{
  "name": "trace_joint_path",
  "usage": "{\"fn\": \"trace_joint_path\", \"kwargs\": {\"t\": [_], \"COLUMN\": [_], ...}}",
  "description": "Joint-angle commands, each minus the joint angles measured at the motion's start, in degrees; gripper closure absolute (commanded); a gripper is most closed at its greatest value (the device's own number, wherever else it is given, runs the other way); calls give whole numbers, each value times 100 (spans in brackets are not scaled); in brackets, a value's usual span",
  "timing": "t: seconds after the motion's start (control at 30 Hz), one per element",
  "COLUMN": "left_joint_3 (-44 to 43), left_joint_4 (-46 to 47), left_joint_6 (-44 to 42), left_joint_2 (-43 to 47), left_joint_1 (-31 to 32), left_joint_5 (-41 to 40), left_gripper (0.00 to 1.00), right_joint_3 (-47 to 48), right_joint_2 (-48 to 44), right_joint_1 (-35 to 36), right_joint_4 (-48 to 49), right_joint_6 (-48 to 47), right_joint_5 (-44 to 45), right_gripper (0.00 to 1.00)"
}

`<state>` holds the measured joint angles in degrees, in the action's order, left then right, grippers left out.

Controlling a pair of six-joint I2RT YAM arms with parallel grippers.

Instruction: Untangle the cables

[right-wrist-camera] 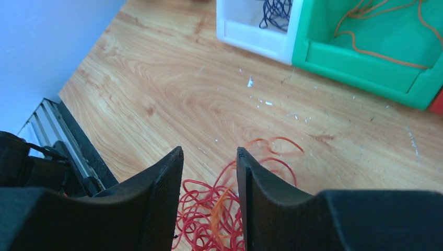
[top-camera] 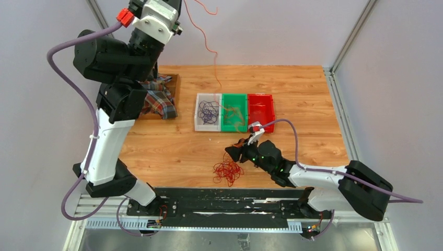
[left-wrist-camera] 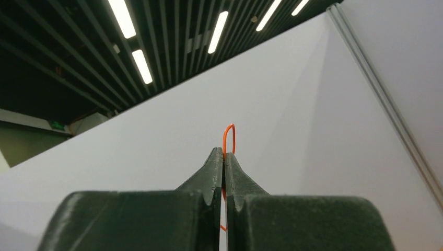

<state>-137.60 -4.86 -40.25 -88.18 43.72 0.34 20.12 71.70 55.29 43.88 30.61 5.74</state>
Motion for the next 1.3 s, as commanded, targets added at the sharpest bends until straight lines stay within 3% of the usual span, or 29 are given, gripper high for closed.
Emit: {"fn": "trace_joint_path", "kwargs": {"t": [0.0, 0.3, 0.9, 1.27], "left_joint_3": [522, 1876, 1920, 2634], "left_joint_4": [-273, -398, -357, -131], "left_joint_6": [410, 990, 1017, 559], "left_joint_2": [307, 415, -613, -710], "left_joint_1": [65, 127, 128, 67], "left_joint_5": [341, 589, 71, -184], "left_gripper": [100, 100, 100, 100], "right_joint_3": [65, -193, -716, -584], "right_joint_2": [-491, -1599, -2951, -3976], "right_joint_1": [123, 123, 112, 96], "right_joint_4": [-304, -889, -2116, -3326], "right_joint_6": [-98, -70, 209, 308], "right_joint_5": [244, 657, 1672, 2284], "right_gripper": [58, 54, 52, 52]}}
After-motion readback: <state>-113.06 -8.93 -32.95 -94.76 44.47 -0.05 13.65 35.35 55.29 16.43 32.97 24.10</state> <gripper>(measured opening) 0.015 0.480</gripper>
